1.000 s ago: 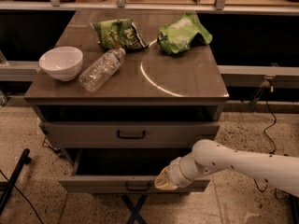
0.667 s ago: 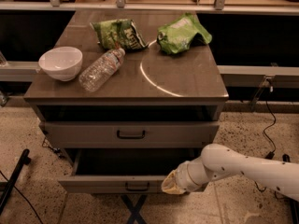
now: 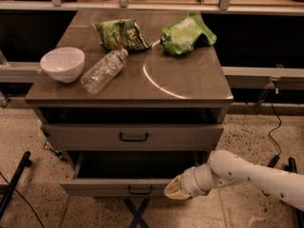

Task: Close middle drawer

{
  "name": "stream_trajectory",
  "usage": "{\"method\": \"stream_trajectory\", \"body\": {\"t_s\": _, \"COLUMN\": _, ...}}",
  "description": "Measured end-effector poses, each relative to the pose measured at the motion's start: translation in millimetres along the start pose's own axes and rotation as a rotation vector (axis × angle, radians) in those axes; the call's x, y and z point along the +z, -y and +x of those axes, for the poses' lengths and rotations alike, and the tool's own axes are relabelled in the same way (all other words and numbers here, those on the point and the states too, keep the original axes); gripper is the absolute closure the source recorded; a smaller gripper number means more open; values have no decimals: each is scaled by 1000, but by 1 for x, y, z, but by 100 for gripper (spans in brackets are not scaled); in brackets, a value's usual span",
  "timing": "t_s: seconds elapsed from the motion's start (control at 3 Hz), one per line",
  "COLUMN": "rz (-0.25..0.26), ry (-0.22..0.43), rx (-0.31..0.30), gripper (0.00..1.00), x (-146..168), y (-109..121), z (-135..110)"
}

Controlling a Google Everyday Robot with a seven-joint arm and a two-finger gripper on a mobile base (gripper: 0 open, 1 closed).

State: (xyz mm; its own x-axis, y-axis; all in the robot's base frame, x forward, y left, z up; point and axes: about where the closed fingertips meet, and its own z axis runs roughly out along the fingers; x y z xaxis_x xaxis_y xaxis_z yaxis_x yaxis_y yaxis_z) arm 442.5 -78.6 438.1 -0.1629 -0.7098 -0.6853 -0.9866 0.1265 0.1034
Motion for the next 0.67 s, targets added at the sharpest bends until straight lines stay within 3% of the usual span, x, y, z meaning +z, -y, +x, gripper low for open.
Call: {"method": "stream_trajectory", "body": {"t_s": 0.67, "rz": -8, "ry": 42, "rx": 35, "gripper": 100, "x": 25, "y": 11, "z": 9}}
